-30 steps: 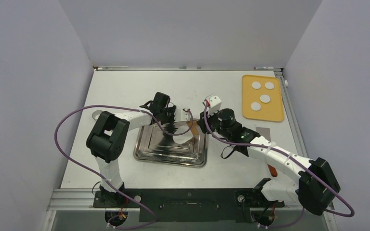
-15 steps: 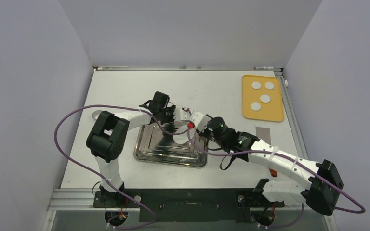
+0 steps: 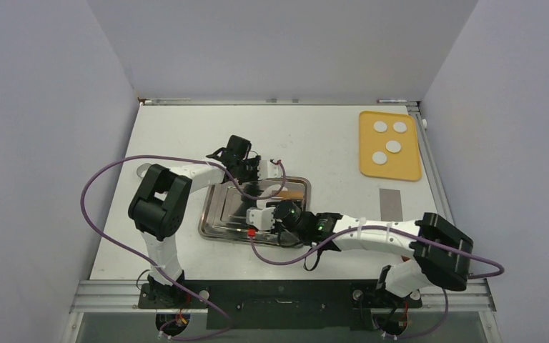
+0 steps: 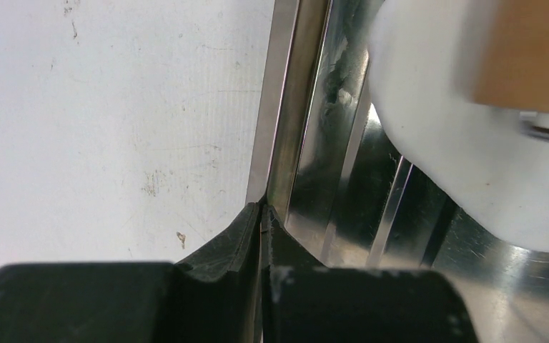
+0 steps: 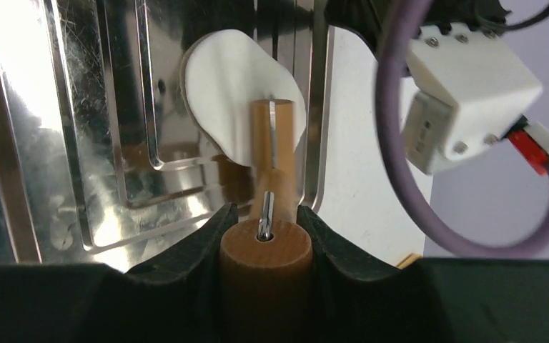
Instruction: Roll out the dumpling wrappers from the dough
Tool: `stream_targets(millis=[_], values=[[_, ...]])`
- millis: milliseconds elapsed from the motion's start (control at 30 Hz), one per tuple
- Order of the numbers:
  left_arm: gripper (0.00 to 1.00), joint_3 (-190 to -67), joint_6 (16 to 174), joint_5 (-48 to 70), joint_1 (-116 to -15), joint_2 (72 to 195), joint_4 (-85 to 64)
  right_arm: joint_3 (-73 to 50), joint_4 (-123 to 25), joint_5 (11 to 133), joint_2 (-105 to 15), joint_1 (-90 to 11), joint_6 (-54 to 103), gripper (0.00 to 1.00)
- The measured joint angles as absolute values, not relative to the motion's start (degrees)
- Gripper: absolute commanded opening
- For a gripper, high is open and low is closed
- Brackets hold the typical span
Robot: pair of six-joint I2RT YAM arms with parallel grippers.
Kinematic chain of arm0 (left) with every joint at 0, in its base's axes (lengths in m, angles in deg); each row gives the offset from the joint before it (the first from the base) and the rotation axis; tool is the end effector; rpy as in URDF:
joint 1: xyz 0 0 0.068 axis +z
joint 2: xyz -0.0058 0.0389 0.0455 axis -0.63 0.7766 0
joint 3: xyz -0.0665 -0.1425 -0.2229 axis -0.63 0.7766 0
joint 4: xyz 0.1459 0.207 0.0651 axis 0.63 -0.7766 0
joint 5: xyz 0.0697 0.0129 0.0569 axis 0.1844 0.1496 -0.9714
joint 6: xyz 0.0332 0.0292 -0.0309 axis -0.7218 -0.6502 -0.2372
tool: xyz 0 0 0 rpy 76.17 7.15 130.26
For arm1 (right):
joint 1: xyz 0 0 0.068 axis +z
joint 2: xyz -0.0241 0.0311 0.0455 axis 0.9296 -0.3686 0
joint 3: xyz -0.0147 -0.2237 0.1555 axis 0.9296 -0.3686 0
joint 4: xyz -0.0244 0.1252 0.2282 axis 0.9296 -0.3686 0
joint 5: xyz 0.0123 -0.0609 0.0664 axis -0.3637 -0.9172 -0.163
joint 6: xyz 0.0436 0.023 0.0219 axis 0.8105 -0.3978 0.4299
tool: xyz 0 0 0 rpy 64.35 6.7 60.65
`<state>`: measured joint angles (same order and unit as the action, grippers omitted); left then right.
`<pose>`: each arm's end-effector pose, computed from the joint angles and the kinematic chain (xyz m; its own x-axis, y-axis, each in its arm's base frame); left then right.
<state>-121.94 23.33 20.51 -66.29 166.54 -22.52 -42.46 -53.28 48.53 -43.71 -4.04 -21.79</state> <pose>0.3412 -0.1878 0.1518 0.1603 0.8459 -0.5087 0.9164 0.0640 0.3951 0.1347 0.2581 0.2118 0.2817 -0.8315 -0.4789 -0.7776 0.0946 -0.6216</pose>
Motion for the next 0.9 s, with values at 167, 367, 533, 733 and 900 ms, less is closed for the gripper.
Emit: stream_targets(millis=[167,367,533,733,900], values=[[0.0,-122.0,23.4,20.5,-66.3,166.6,-22.6,-42.3,-46.2,46.0,-50.5,-4.1,-24.7,0.08],[0.0,-122.0,23.4,20.3,-65.9,166.6,-22.6,-42.3,-41.2,44.0,-53.6,-3.8,-24.4,0.08],[0.0,-122.0,23.4,20.3,-65.9,166.6,-22.6,-43.1,-41.7,44.6,-52.2,-2.7,-21.5,0.08],[0.0,-122.0,23.3,20.2,-65.9,166.6,-22.6,-42.7,-42.1,47.2,-51.7,-4.8,-18.7,0.08],[0.0,-122.3,24.0,19.9,-65.6,166.7,-22.6,-39.6,-42.0,46.5,-54.9,-5.3,-18.6,0.08]])
